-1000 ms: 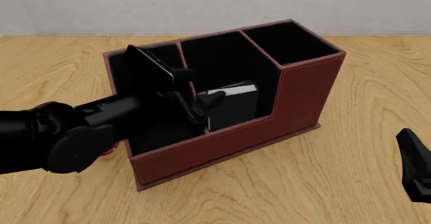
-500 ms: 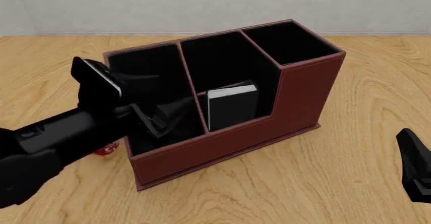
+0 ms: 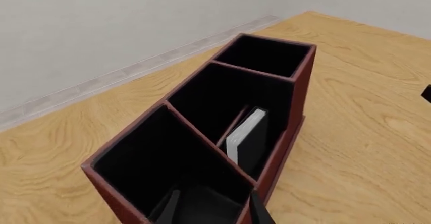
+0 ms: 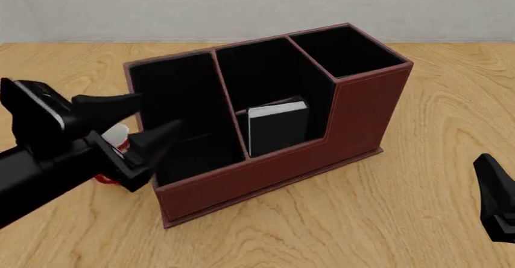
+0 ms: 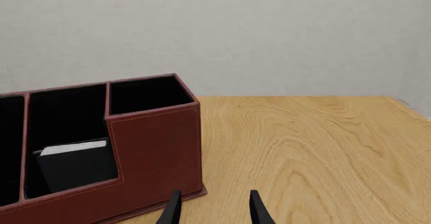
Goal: Pick up the book and place it in the back compartment of the caddy.
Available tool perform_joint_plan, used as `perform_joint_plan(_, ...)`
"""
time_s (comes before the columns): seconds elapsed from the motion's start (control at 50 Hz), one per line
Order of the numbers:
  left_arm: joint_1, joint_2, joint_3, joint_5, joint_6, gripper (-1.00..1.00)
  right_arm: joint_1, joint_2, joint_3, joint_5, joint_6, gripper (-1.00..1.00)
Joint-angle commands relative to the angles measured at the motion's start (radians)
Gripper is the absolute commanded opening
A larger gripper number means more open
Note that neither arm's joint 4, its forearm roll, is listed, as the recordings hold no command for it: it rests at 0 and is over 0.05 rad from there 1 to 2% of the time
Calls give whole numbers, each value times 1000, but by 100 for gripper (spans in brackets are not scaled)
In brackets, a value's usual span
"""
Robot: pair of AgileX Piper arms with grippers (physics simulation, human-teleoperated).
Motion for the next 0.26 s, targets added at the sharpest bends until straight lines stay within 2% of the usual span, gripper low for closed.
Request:
perform_joint_plan(0.02, 33, -109, 24, 89, -1, 100, 0, 0, 0, 0, 0, 100)
perform_joint_plan(0.26, 65, -216, 24, 205, -9, 100, 0, 0, 0, 0, 0, 100)
